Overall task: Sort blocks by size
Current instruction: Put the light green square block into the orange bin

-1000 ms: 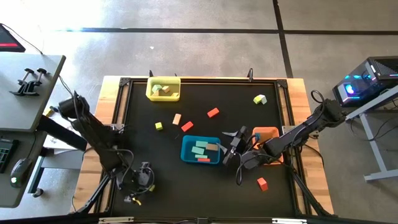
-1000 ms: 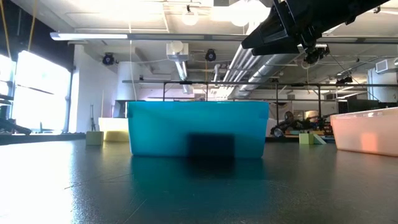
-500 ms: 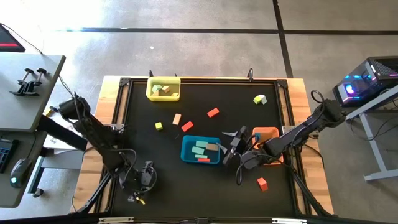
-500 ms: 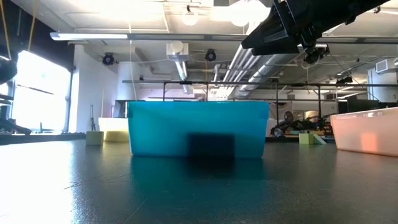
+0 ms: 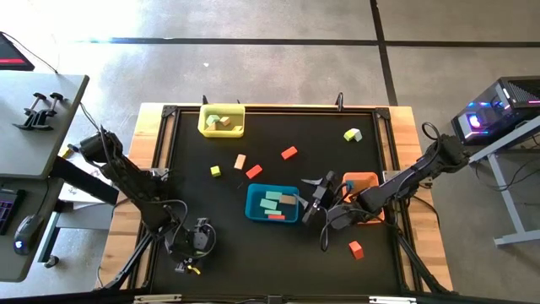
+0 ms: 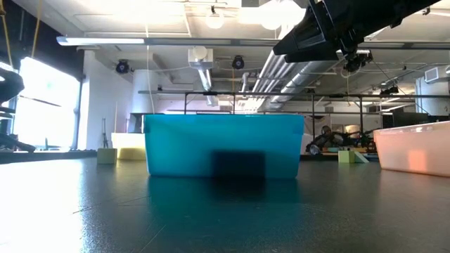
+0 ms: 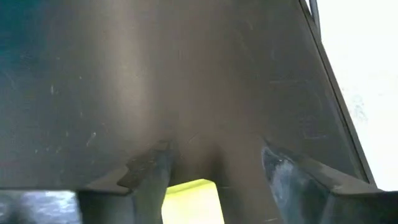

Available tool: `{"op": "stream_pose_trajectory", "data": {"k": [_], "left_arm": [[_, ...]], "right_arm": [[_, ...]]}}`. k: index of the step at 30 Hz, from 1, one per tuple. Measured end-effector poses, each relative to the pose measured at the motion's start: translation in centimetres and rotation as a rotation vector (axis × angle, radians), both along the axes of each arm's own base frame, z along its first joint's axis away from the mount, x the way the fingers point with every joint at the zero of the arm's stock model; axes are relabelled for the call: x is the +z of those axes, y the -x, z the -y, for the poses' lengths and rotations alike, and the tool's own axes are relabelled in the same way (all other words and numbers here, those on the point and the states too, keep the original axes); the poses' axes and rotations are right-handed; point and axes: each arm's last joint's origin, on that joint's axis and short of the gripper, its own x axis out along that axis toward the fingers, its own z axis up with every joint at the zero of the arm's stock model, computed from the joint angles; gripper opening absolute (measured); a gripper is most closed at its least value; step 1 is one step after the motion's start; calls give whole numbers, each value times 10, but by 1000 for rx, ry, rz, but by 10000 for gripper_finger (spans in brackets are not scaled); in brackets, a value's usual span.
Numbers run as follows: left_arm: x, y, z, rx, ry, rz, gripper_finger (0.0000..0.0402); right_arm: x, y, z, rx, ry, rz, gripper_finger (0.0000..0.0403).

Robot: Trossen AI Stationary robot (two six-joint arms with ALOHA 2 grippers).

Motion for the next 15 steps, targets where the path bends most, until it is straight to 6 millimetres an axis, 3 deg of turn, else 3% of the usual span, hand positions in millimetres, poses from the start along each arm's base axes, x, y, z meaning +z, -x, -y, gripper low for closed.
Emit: {"op": "stream_pose_trajectory", "data": {"k": [5, 15], "left_arm": [[0, -5, -4, -49, -34, 10, 279], [3, 9, -3, 17, -147, -124, 284]], "right_arm": [[0, 0, 0, 0, -1, 0, 245], [0, 0, 0, 0, -1, 0, 245]]}}
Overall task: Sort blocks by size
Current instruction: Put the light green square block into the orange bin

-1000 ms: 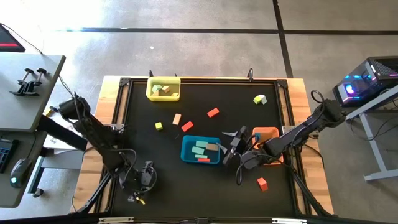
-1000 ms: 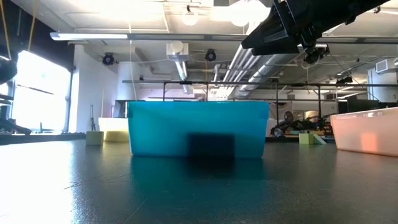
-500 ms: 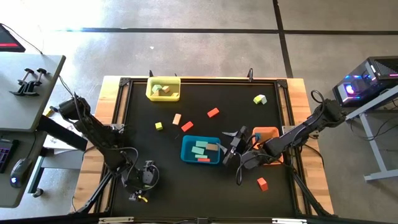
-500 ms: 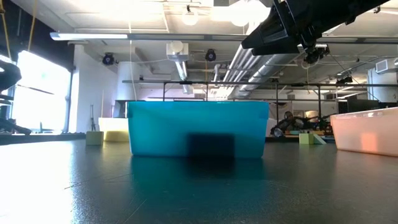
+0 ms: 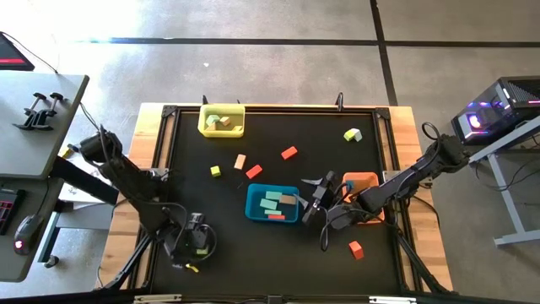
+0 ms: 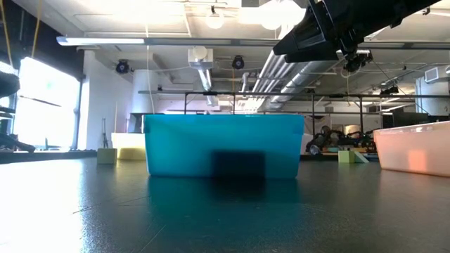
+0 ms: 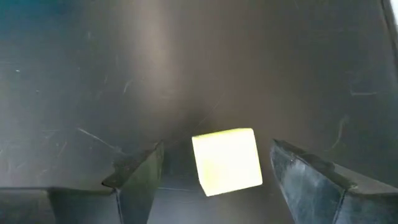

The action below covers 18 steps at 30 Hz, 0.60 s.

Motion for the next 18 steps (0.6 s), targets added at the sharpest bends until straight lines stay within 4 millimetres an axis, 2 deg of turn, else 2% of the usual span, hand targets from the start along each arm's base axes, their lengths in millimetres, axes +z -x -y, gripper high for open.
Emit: {"op": "stream_pose_trajectory", "data": {"k": [9, 18], "left_arm": [[-8, 13, 3, 65, -28, 31, 272], [-19, 11, 5, 69, -60, 14, 186]], "right_arm": [[0, 0, 0, 1, 2, -2, 245], [0, 0, 0, 1, 2, -1, 245]]}}
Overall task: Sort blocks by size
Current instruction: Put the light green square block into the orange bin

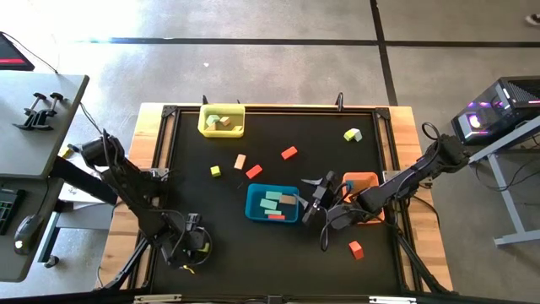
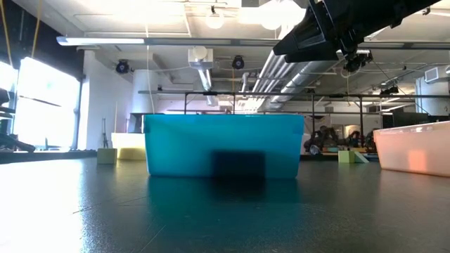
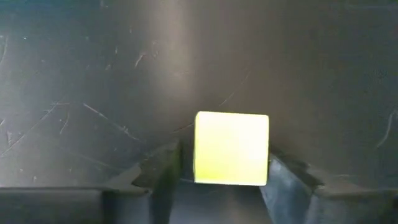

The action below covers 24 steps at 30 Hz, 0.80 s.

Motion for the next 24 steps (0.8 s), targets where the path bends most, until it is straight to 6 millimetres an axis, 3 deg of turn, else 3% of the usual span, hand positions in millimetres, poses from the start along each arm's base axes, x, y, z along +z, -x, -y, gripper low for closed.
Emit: {"op": "stream_pose_trajectory", "data": {"k": [6, 13, 18, 21, 24], "left_arm": [[2, -5, -3, 6, -59, 58, 105], [17, -16, -24, 40, -304, 196, 104], [41, -34, -45, 206, -500, 470, 104], [56, -49, -53, 277, -527, 583, 104], [69, -68, -58, 247, -447, 645, 104]], "right_arm": [[0, 0, 0, -1, -2, 2, 245], [2, -1, -2, 24, -9, 14, 245], [7, -8, -9, 197, -25, 45, 245], [7, -18, -17, 337, 24, 100, 245], [0, -31, -23, 480, 139, 140, 245]]}}
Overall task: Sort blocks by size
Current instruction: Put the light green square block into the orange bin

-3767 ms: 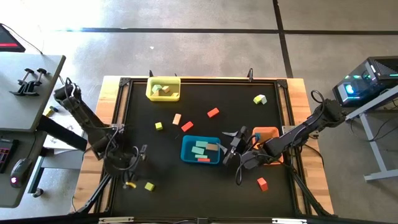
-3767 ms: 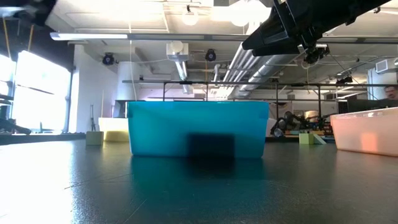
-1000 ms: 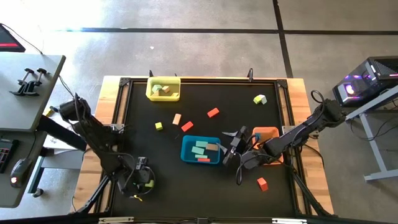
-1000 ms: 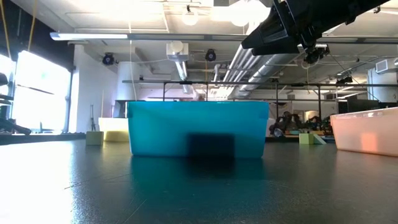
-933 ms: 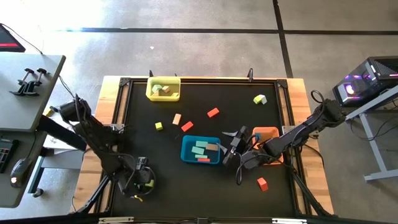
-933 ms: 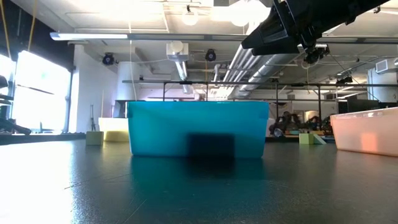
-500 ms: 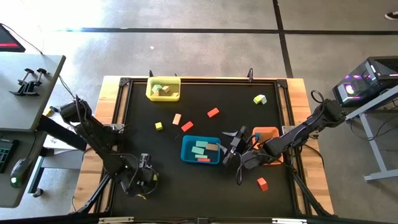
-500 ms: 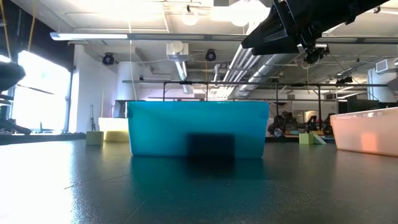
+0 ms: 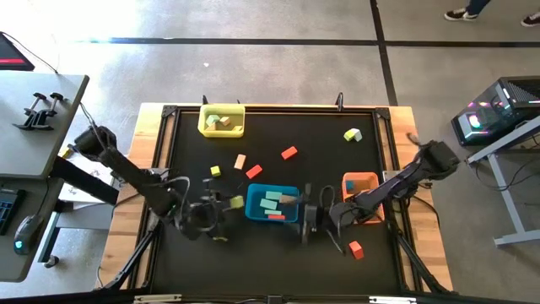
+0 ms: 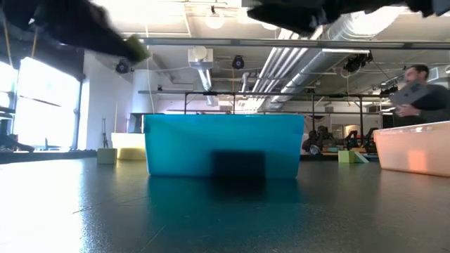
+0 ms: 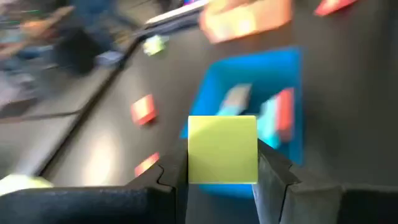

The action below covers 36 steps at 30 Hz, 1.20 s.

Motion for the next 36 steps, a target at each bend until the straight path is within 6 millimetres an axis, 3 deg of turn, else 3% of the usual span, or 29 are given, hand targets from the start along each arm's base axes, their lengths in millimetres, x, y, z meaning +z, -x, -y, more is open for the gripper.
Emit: {"op": "stream_pose_trajectory", "data": {"k": [5, 8, 15, 23, 29, 36], "left_arm": [[17, -26, -8, -241, 179, 83, 105], [21, -35, -17, -324, 266, 107, 109], [20, -42, -31, -314, 369, 95, 112], [18, -44, -32, -380, 457, 67, 114], [12, -47, -31, -371, 460, 43, 114], [8, -47, -31, -367, 456, 21, 115]], "right_arm": [[-14, -30, -9, 167, 325, -20, 245], [-13, -48, -17, 191, 519, -43, 245], [19, -75, -30, 114, 857, -244, 245], [44, -82, -30, 229, 1138, -465, 245], [49, -89, -24, 334, 1210, -429, 245], [40, -97, -14, 400, 1191, -430, 245]]}}
